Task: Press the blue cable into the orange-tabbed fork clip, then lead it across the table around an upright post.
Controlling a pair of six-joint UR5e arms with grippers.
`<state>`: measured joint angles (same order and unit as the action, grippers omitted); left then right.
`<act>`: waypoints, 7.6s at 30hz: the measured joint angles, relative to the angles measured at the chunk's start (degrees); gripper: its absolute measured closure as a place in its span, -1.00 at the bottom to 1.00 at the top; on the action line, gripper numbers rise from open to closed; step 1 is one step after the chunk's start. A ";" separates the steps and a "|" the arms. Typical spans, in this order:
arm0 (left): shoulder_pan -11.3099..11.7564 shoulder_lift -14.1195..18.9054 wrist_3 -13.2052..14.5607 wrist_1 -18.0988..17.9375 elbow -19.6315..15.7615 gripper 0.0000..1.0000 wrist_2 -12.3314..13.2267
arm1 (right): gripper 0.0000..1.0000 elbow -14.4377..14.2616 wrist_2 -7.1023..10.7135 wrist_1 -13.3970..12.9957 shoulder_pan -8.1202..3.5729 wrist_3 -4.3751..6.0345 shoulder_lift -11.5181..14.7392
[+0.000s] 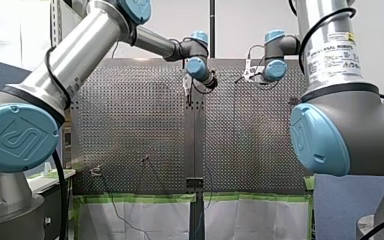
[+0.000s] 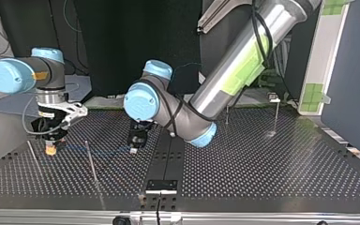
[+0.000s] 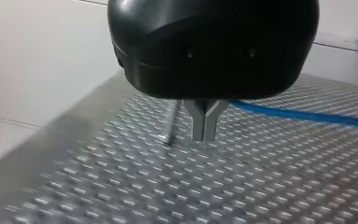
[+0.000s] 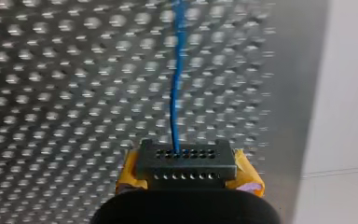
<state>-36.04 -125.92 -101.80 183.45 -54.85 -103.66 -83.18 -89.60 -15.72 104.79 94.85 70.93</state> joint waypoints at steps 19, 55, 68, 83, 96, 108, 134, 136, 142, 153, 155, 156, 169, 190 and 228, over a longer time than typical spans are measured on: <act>-0.23 -4.79 0.91 -1.29 -0.17 0.45 -0.63 | 1.00 -6.34 -1.53 -5.19 0.15 1.81 -6.31; -2.10 -4.80 3.01 1.52 -0.42 -1.00 -6.42 | 1.00 -25.27 -4.24 -24.96 -9.13 3.82 -20.99; -2.42 -4.80 2.73 2.75 -0.53 -1.00 -8.02 | 1.00 -30.46 -6.03 -31.72 -8.86 3.83 -23.73; -2.64 -4.80 2.25 3.10 -1.17 -1.00 -10.33 | 1.00 -30.61 -10.27 -39.79 -8.37 4.58 -30.08; -2.66 -4.79 1.72 3.15 -1.20 -1.00 -11.69 | 1.00 -30.60 -12.61 -47.37 -8.52 5.33 -35.77; -2.65 -4.80 0.96 3.15 -1.20 -1.00 -11.64 | 1.00 -27.28 -10.59 -52.27 -8.83 3.85 -36.33; -2.32 -4.80 -0.26 3.03 -1.20 -1.00 -12.12 | 1.00 -24.60 -10.35 -65.37 -12.12 8.10 -49.32; -2.48 -4.80 -0.27 3.05 -1.20 -1.00 -12.78 | 1.00 -24.57 -10.23 -66.08 -12.21 8.11 -50.59; -3.05 -4.39 -0.31 2.85 -1.87 -1.00 -15.04 | 1.00 -24.55 -9.72 -66.59 -12.26 8.09 -52.62; -3.08 1.34 -0.12 -2.68 -7.83 -1.00 -12.19 | 1.00 -24.09 -8.79 -65.78 -12.09 8.02 -52.84; -2.99 2.37 0.38 -3.73 -8.88 -1.00 -11.57 | 1.00 -24.04 -8.72 -65.61 -12.01 8.01 -52.85; -2.96 2.78 0.66 -4.16 -9.30 -1.00 -11.31 | 1.00 -24.04 -8.70 -65.55 -12.01 8.00 -52.85; -3.66 4.87 4.42 -6.12 -16.47 -1.00 -7.22 | 1.00 -23.87 -8.57 -65.03 -11.97 8.00 -52.85; -7.06 6.63 8.78 -1.60 -18.40 -1.00 0.51 | 1.00 -23.87 -8.51 -64.40 -11.91 8.03 -52.85; -6.97 12.64 12.56 -2.60 -13.18 -1.00 -5.42 | 1.00 -23.40 -8.23 -63.49 -11.30 6.60 -52.83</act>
<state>-43.01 -113.28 -89.24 180.85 -68.03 -109.08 -106.58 -97.82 -79.22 93.50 101.45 18.10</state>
